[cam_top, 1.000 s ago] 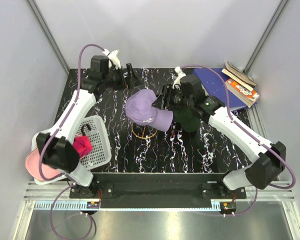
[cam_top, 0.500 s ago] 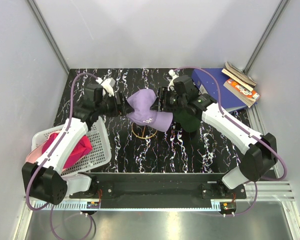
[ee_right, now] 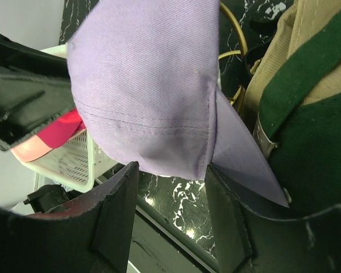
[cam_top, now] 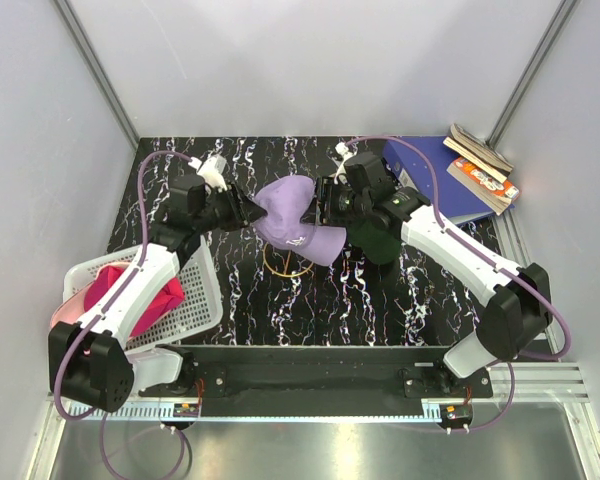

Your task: Stack the hats

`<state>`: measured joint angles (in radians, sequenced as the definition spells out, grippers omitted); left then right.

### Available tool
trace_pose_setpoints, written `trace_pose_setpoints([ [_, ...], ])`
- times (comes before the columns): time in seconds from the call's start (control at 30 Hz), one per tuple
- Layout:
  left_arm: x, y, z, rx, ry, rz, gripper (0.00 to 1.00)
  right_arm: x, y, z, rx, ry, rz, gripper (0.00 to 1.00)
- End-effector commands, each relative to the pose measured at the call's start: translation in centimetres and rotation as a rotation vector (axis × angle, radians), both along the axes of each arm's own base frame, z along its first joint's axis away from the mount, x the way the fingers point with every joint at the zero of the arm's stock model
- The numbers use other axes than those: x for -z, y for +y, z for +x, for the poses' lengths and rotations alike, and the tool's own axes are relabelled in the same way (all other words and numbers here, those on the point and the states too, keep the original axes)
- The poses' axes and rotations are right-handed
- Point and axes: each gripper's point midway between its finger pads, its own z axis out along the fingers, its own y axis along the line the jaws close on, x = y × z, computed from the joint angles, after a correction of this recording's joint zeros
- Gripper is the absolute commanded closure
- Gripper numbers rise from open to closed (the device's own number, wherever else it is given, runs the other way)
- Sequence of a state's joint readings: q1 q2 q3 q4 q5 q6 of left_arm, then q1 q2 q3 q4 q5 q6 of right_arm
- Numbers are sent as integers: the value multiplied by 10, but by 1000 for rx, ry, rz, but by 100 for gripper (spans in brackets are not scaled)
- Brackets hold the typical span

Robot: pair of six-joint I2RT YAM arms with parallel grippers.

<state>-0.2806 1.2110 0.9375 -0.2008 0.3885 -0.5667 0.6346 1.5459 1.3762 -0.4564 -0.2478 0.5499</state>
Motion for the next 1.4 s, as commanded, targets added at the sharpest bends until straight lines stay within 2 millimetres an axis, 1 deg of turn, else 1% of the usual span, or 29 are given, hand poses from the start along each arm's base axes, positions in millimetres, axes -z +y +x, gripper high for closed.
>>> trace_pose_setpoints([
  [0.0,-29,-5,12,2,-115,-48,63,-13,4,4,0,-42,3,41],
  [0.03,-29,-3,12,-6,-115,-39,66,-13,3,5,4,-41,3,41],
  [0.07,-27,-2,12,-8,-107,-28,71,-12,3,4,1,-40,1,41],
  [0.17,-23,-1,11,0,-102,-5,77,-13,3,5,2,-41,2,41],
  [0.2,-23,-2,10,5,-100,-4,84,-14,3,5,1,-44,4,41],
  [0.27,-23,-2,10,11,-102,-7,92,-13,3,4,2,-40,3,41],
  [0.3,-26,-2,10,13,-113,-6,100,-15,3,4,0,-44,6,41],
  [0.4,-38,-1,7,46,-160,34,100,-25,2,2,4,-56,21,41],
  [0.43,-51,1,6,53,-196,43,100,-28,1,1,5,-61,24,40],
  [0.57,-62,1,-3,147,-249,129,100,-46,-1,-2,8,-87,53,38],
  [0.7,-72,-3,-13,234,-264,159,100,-69,-2,-5,9,-122,90,37],
  [0.73,-78,-2,-15,240,-271,169,100,-74,-2,-4,11,-134,97,37],
  [0.8,-80,-1,-15,266,-283,200,100,-83,-3,-5,10,-156,104,36],
  [0.83,-87,-1,-15,276,-292,202,100,-88,-3,-4,3,-176,103,36],
  [0.93,-90,-10,-11,329,-302,188,100,-92,-2,-1,-10,-203,95,35],
  [0.97,-97,-13,-9,344,-319,185,100,-92,-2,0,-14,-207,93,35],
  [1.0,-92,-17,-6,370,-302,175,100,-90,-1,2,-15,-207,87,34],
  [1.03,-91,-19,-6,384,-292,170,100,-93,0,4,-15,-218,84,34],
  [1.07,-96,-22,-3,399,-308,169,100,-92,1,7,-11,-220,78,34],
  [1.1,-90,-26,-2,425,-287,162,100,-92,1,9,-6,-225,74,34],
  [1.13,-88,-28,-4,443,-271,160,100,-99,0,13,7,-244,77,34],
  [1.2,-88,-34,-4,474,-270,165,100,-99,1,19,20,-246,71,32],
  [1.23,-84,-37,-7,492,-254,170,100,-103,1,22,26,-256,73,33],
  [1.37,-73,-41,-9,529,-221,223,100,-98,2,28,45,-238,79,30],
])
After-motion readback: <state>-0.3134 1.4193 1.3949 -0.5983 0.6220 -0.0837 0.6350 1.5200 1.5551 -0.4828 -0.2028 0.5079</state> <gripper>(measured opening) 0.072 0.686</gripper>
